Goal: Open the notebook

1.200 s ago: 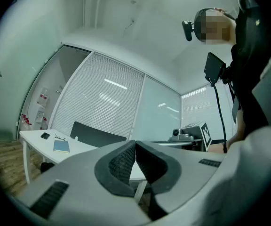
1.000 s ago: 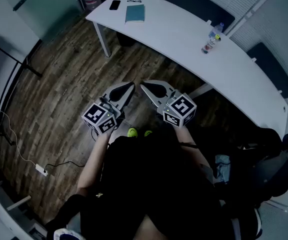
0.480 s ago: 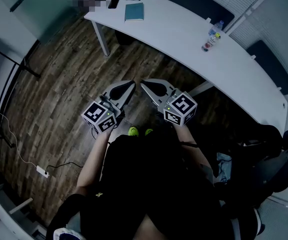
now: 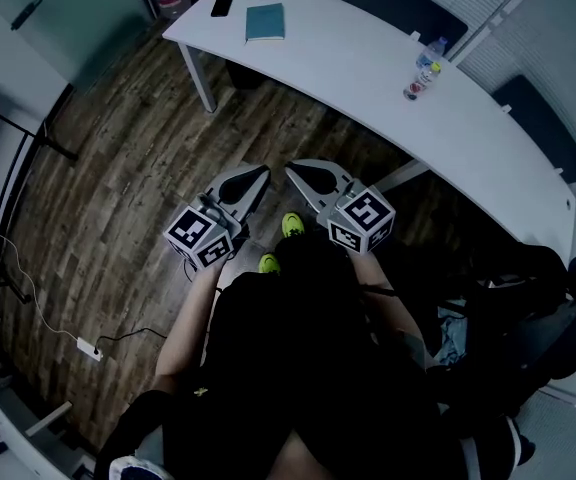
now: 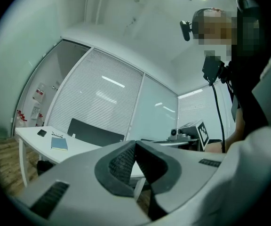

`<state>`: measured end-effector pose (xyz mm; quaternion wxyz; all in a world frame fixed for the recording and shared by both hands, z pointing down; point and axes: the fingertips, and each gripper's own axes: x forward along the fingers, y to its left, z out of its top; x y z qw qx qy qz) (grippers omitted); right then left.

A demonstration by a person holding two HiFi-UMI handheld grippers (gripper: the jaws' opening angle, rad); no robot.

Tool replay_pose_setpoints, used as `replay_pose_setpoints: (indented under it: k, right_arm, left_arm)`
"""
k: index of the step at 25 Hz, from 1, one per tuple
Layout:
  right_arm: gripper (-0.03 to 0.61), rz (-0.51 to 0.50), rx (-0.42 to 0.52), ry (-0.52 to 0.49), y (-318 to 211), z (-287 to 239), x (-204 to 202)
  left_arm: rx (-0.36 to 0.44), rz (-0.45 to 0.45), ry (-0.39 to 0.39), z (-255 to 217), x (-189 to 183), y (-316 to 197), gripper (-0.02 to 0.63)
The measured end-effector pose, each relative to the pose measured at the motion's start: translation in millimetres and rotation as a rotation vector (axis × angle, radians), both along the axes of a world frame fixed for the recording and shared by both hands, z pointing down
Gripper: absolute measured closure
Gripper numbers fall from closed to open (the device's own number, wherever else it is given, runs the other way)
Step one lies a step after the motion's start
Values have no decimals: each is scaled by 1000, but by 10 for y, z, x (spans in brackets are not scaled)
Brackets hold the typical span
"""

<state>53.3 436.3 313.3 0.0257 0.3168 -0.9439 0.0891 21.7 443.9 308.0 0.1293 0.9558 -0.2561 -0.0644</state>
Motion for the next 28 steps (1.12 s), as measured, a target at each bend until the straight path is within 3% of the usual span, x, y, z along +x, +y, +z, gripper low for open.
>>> replay_pose_setpoints:
  k: [7, 13, 28]
  right_arm:
    - [557, -7, -6, 3, -439, 94, -5]
    - [557, -42, -8, 26, -927, 198, -67]
    - [557, -108, -83, 10, -2178, 354, 64]
  left_arm:
    - [-19, -33, -16, 99, -26, -377, 597]
    - [-47, -53, 17, 141, -11, -859, 597]
    - [-99, -93, 19, 253, 169, -2080, 597]
